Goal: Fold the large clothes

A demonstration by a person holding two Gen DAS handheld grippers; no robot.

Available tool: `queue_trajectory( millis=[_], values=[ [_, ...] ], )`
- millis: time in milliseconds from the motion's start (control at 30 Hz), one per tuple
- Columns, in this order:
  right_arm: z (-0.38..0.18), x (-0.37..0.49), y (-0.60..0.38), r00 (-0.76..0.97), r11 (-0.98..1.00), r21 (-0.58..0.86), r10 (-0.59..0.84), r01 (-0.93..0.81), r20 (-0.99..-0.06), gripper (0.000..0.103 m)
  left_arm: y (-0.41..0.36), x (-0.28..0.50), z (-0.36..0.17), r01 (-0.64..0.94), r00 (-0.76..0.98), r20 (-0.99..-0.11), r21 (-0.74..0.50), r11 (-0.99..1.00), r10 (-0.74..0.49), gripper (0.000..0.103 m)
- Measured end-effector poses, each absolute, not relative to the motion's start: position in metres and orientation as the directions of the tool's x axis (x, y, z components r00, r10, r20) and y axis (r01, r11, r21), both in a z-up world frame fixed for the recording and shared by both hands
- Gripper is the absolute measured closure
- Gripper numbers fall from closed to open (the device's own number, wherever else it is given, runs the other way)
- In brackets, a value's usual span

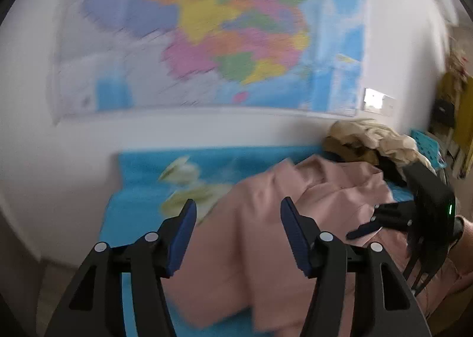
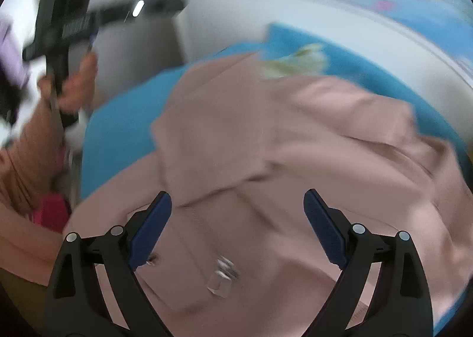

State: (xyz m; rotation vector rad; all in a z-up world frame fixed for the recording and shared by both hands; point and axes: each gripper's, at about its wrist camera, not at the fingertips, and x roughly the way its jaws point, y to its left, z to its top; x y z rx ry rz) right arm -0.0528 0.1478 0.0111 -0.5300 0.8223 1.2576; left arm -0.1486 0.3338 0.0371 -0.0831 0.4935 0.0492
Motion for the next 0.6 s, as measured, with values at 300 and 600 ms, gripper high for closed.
queue_trajectory(
  millis=[300, 600],
  values=[
    [-0.020, -0.083, 0.205, 0.099, 0.147, -0.027, 0.513, -0.989, -0.853, 0.076, 0.367, -0.176, 0.012, -0.160, 0.853, -0.516, -0.115, 0.980, 0.079, 0.039],
    [0.114, 0.033, 0.114, -0.095, 0.212, 0.591, 0.891, -0.778, -0.444, 0.097, 0.374, -0.176, 0.009, -0.152, 0.868, -0.493, -0.149, 0.977, 0.060, 0.034]
  ],
)
